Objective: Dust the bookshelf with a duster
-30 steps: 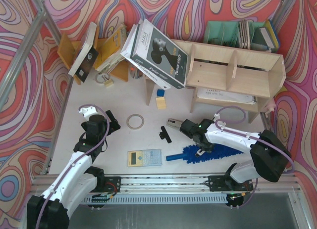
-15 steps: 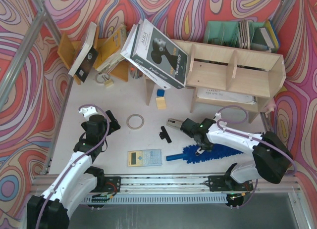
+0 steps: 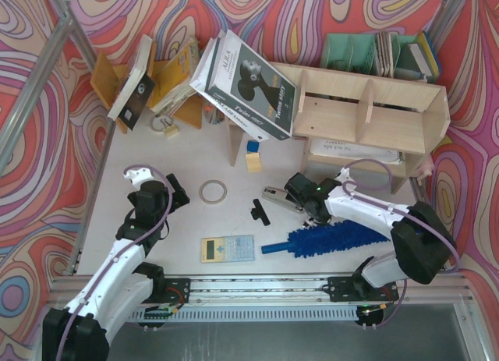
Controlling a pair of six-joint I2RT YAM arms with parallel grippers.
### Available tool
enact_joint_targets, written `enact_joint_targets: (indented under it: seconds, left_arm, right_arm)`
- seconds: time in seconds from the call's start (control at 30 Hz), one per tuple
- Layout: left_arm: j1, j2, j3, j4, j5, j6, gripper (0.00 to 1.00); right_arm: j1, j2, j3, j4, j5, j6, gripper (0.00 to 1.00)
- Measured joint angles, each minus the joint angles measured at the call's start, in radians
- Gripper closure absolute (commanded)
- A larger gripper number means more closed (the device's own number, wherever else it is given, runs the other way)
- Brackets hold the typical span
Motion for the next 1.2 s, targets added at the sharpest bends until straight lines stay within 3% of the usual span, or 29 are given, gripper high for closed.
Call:
enact_joint_targets:
  seconds: [0.53, 1.2]
  left_arm:
    - [0.0, 0.0, 0.0, 0.0, 0.0, 0.0, 0.02]
    - [0.0, 0.0, 0.0, 0.0, 0.001, 0.0, 0.02]
  right_arm:
    - [-0.032, 0.092, -0.002, 0.159, 0.011, -0.017, 0.68]
    - [-0.039, 0.131, -0.018, 0.175, 0.002, -0.029, 0.43]
